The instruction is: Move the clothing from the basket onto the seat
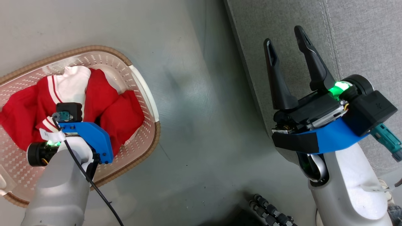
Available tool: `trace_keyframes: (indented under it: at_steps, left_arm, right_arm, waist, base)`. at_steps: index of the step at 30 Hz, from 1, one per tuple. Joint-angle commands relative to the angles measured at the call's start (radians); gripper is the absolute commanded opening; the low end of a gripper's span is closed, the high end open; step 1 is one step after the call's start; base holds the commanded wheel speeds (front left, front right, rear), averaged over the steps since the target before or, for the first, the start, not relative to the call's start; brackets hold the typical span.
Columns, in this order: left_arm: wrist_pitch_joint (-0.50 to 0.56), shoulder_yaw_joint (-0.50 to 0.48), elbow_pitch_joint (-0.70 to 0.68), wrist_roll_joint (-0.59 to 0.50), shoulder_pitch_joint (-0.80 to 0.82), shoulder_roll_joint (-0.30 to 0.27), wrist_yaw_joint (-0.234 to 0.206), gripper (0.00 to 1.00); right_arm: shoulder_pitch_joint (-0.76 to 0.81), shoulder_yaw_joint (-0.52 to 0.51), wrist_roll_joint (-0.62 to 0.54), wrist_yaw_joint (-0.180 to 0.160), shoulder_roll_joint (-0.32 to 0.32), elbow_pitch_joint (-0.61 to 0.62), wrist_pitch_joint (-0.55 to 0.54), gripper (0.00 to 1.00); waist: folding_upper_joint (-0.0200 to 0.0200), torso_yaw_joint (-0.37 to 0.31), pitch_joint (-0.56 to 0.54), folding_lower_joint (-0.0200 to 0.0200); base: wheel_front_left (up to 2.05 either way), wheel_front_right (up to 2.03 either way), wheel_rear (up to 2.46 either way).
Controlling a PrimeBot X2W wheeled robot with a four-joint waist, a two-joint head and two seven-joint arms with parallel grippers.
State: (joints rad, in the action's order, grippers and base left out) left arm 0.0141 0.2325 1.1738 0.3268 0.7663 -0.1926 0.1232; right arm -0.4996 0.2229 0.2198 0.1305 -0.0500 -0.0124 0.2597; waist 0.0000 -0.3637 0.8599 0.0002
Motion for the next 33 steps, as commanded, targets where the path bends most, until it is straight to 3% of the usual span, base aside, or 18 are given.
trace_keyframes:
  at_steps: [1,8,15,24,33]
  left_arm:
    - [-0.010,-0.001,0.007,0.006,0.022,-0.004,0.001,0.00]
    - [-0.034,0.021,0.040,0.013,0.021,0.021,0.006,0.00]
    - [-0.089,0.122,0.033,-0.017,-0.021,0.078,0.009,0.00]
    - [-0.124,0.321,-0.096,0.100,-0.095,0.134,0.010,0.00]
    - [-0.123,0.524,-0.267,0.259,-0.082,0.141,0.010,0.00]
  right_arm:
    - [-0.017,0.001,-0.001,0.000,-0.001,-0.004,0.006,1.00]
    - [-0.016,-0.004,-0.018,0.000,-0.001,-0.032,0.006,1.00]
    - [0.038,-0.035,-0.041,0.000,-0.002,-0.101,0.007,1.00]
    - [0.153,-0.057,-0.086,0.000,-0.002,-0.165,-0.038,1.00]
    - [0.280,-0.079,-0.083,0.000,-0.002,-0.147,-0.100,1.00]
  waist:
    - [0.0000,0.003,-0.004,-0.0002]
    - [0.0000,0.031,-0.066,-0.0002]
    - [0.0000,0.111,-0.285,-0.0002]
    - [0.0000,0.232,-0.601,-0.0002]
    - [0.0000,0.304,-0.798,-0.0002]
  base:
    - [0.00,0.00,0.00]
    - [0.00,0.00,0.00]
    - [0.00,0.00,0.00]
    - [0.00,0.00,0.00]
    - [0.00,0.00,0.00]
